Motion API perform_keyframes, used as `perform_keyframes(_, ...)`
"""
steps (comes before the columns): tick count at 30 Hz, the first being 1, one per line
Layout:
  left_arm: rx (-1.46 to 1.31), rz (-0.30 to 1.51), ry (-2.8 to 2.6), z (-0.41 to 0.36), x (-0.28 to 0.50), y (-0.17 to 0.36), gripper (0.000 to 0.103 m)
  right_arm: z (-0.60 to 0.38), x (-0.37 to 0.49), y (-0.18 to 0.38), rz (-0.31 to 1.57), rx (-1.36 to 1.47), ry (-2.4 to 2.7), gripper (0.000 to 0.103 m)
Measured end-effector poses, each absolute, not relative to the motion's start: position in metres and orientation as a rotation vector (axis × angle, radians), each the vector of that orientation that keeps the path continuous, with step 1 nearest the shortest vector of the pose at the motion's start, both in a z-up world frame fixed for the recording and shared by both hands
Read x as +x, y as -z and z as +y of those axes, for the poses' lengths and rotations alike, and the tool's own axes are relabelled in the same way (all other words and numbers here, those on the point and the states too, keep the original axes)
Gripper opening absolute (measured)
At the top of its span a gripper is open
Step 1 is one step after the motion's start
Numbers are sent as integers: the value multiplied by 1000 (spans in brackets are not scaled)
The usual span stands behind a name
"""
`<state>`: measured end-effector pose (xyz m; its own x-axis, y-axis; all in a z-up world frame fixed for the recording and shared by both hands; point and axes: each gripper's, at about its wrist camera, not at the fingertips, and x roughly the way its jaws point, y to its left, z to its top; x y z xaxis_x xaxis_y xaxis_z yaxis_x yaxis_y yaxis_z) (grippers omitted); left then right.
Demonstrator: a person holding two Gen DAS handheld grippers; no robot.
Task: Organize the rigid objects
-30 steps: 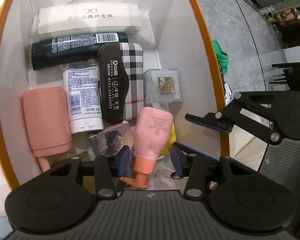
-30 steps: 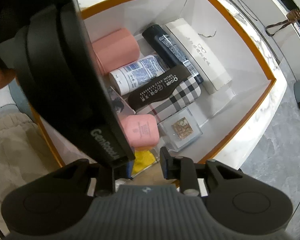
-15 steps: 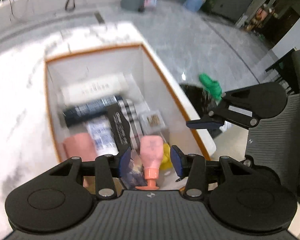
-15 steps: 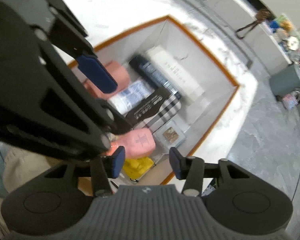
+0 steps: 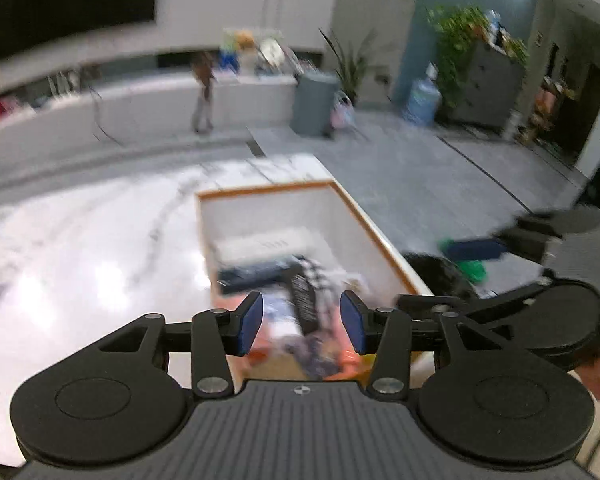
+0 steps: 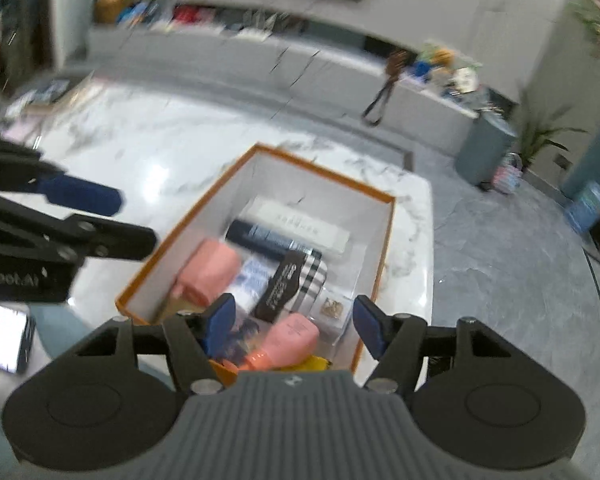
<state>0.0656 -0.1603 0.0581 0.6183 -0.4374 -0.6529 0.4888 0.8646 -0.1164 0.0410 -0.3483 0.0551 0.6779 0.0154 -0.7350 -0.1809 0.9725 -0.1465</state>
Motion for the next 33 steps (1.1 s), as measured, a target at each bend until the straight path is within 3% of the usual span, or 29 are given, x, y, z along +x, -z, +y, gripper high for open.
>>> perform_keyframes(2, 72, 656, 467, -149, 58, -56, 54, -347, 28, -48, 759, -159, -40, 82)
perform_keyframes(9, 50, 465, 321, -147, 43, -32, 67, -331, 0, -17, 609, 10, 101, 86)
perform_keyframes(11, 42, 433, 327, -150, 46, -28, 73, -322, -5, -6, 563, 10, 150, 94)
perform_keyframes(16, 131, 363, 282, -143, 36, -11, 78, -312, -14, 16, 535, 46, 192, 97)
perform_keyframes(22, 127, 454, 260, -122, 38, 11, 86, -295, -14, 42, 508, 40, 212, 97)
perform_keyframes(33, 140, 474, 246, -122, 41, 31, 87, -305, -5, 58, 506, 72, 244, 100)
